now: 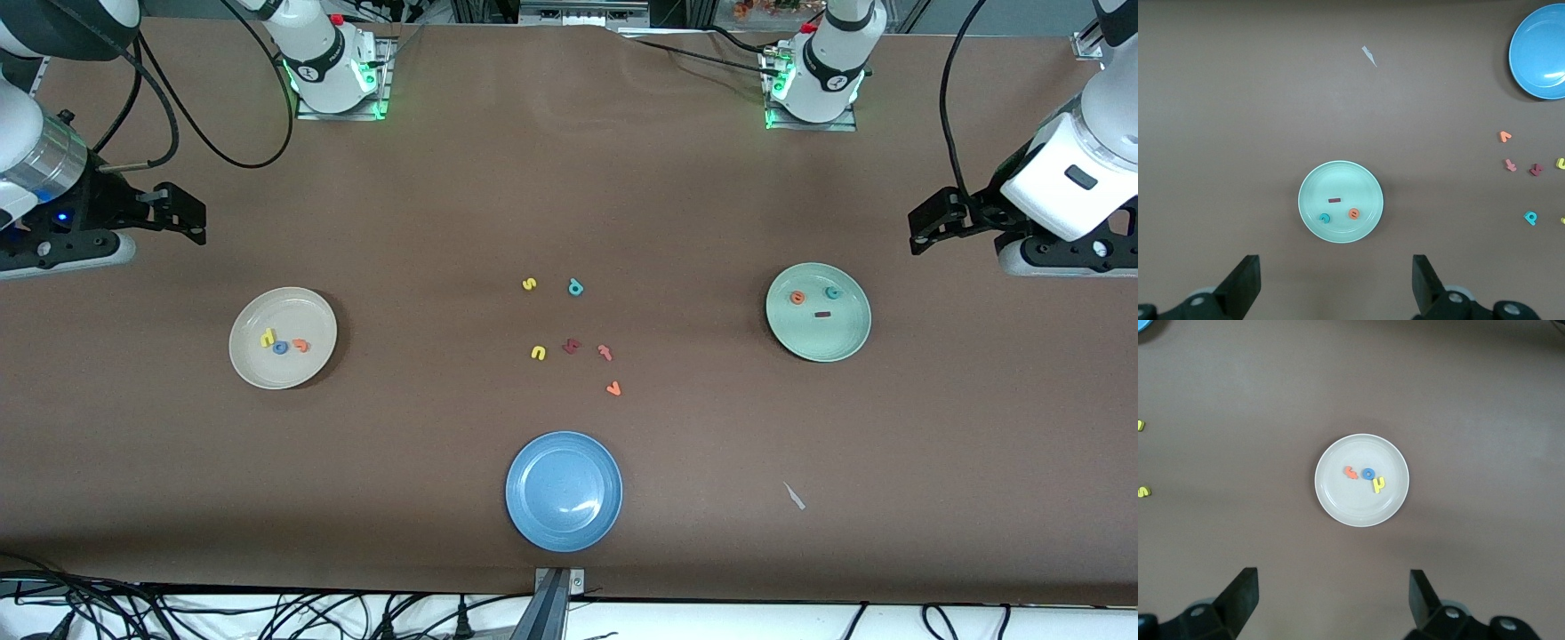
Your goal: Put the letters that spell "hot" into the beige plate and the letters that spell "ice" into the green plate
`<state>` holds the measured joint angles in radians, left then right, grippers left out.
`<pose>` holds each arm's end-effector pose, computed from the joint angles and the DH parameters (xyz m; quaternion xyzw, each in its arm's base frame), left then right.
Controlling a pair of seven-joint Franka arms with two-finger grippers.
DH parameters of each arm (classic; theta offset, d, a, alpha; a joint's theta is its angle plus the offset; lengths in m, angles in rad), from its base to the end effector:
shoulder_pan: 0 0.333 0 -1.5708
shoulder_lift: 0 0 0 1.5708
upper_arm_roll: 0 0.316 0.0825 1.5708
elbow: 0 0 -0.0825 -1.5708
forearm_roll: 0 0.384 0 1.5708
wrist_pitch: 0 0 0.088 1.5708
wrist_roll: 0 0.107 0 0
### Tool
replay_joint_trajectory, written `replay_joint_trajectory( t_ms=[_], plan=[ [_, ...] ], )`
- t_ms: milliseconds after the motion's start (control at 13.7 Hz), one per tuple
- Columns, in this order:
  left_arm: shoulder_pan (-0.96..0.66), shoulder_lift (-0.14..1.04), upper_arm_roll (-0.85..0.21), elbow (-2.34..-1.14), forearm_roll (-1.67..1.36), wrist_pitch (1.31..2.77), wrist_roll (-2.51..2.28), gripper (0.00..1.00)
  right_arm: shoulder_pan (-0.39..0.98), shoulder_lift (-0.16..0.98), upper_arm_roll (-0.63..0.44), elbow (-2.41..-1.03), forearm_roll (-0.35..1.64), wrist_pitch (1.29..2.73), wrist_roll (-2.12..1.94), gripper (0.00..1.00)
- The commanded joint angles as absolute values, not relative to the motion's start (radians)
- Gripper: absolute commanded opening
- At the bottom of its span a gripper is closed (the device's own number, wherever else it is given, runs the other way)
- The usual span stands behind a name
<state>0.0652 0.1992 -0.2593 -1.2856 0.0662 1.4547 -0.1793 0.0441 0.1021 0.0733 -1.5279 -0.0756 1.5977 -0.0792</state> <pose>0.5953 -0.0905 0.6354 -0.9999 0.0018 0.0103 0.0096 0.5841 0.0588 0.5892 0.9943 0.0996 -0.0153 0.0343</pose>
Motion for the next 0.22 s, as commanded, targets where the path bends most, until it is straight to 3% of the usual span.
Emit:
replay_joint_trajectory(
  t_ms=[0,146],
  plan=[
    [0.048,0.184,-0.248,-1.298,0.060,1.460,-0.175,1.00,0.044,0.109,0.075,-1.509,-0.064,1.577,-0.078,1.00],
    [0.049,0.186,-0.249,-1.298,0.058,1.460,-0.176,1.00,0.044,0.109,0.075,-1.509,-0.064,1.577,-0.078,1.00]
  ],
)
